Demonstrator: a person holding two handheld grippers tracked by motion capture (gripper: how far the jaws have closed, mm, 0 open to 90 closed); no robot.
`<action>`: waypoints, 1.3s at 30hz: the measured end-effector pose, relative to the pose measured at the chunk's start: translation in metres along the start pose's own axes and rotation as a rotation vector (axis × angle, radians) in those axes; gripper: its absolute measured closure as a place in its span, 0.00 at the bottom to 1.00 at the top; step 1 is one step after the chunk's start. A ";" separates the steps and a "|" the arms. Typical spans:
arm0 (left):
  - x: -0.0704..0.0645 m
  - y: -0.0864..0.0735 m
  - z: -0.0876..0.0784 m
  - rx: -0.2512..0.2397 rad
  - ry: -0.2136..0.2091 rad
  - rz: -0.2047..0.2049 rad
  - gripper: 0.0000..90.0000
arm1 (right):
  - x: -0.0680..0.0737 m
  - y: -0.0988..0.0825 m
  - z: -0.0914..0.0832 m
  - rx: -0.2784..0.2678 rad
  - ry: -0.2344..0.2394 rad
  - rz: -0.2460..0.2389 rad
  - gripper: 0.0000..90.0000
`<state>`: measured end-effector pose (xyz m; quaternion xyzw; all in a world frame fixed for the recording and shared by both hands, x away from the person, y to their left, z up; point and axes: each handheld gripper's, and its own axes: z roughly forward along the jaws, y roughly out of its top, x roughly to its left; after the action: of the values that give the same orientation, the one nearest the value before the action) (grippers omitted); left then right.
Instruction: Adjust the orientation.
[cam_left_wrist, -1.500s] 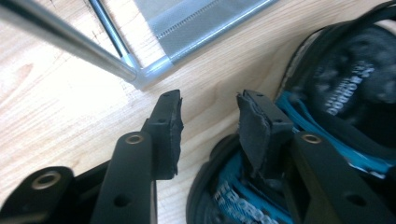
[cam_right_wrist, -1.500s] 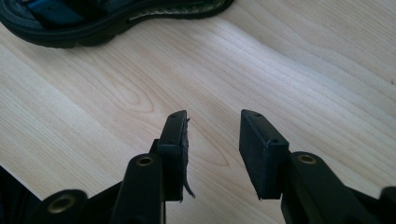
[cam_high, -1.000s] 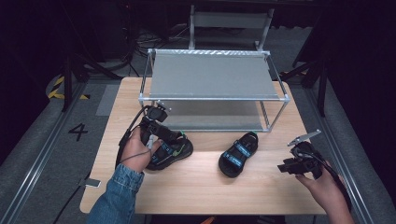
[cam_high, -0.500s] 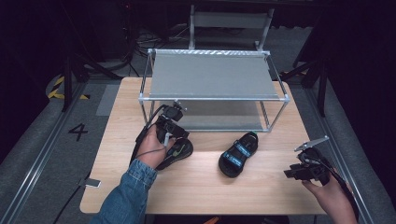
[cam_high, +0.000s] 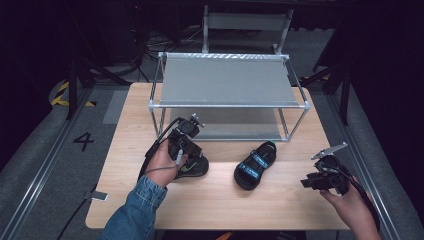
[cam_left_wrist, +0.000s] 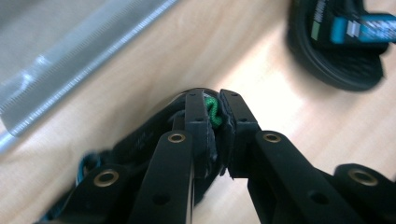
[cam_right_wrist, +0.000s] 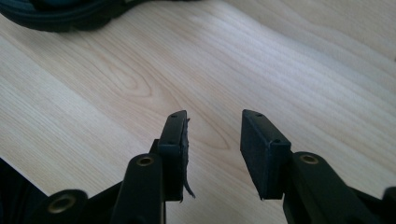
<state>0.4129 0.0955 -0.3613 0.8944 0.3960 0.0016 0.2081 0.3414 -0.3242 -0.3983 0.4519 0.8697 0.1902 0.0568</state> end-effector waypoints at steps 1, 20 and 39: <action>-0.003 -0.003 -0.002 0.002 -0.003 0.006 0.93 | 0.000 0.003 0.000 -0.002 0.001 -0.010 0.69; -0.044 -0.049 -0.020 0.220 -0.028 0.084 0.94 | 0.008 0.049 0.016 0.000 0.053 -0.094 0.68; -0.022 -0.058 -0.039 0.083 0.026 -0.015 0.46 | 0.007 0.053 0.013 -0.018 0.054 -0.099 0.66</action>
<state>0.3501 0.1287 -0.3433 0.8991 0.4052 -0.0047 0.1658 0.3810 -0.2873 -0.3901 0.4025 0.8904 0.2074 0.0466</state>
